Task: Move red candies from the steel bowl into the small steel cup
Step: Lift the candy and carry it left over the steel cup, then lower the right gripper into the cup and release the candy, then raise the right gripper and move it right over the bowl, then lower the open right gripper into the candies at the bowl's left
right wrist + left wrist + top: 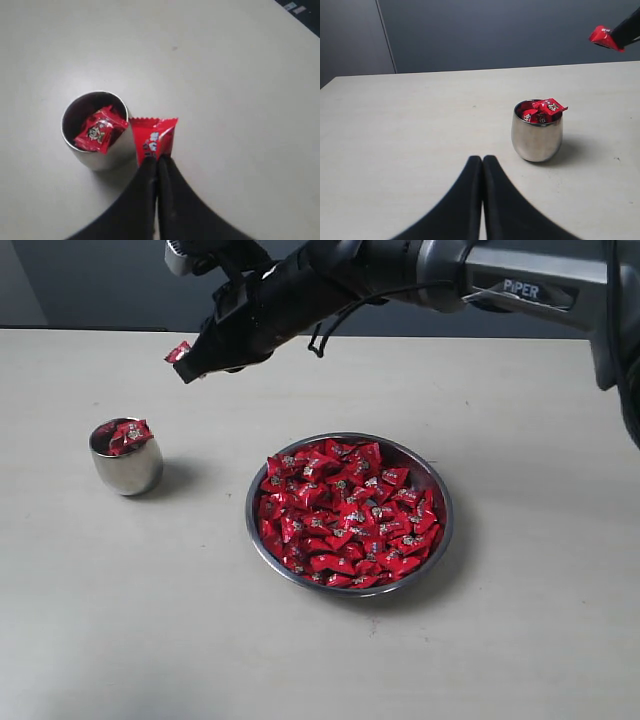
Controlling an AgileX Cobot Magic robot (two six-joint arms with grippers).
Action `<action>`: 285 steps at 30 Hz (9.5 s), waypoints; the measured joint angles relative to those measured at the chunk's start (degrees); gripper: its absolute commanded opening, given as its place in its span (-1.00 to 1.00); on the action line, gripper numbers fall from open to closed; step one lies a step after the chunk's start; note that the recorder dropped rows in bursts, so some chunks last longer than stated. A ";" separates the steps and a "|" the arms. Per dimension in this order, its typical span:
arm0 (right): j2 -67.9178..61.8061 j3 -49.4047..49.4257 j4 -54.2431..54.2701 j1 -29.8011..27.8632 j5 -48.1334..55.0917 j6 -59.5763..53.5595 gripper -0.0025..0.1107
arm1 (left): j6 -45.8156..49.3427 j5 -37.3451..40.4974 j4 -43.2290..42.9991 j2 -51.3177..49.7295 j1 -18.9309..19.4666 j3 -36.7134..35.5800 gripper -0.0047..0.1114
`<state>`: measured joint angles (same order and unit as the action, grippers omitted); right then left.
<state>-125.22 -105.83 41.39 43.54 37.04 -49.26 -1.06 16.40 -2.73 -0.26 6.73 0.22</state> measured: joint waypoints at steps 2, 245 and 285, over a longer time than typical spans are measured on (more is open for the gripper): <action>-1.29 -2.10 0.73 0.00 1.34 0.00 -0.97 | 0.00 0.00 0.00 0.00 0.00 0.00 -0.91; 2.47 34.55 34.39 -22.53 13.66 -9.17 -0.97 | 0.00 0.00 0.00 0.00 0.00 0.00 -0.91; 1.61 32.80 38.11 -19.94 9.47 -10.42 -0.38 | 0.00 0.00 0.00 0.00 0.00 0.00 -0.91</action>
<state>-123.60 -73.03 79.50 23.61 46.51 -59.67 -1.06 16.40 -2.73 -0.26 6.73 0.22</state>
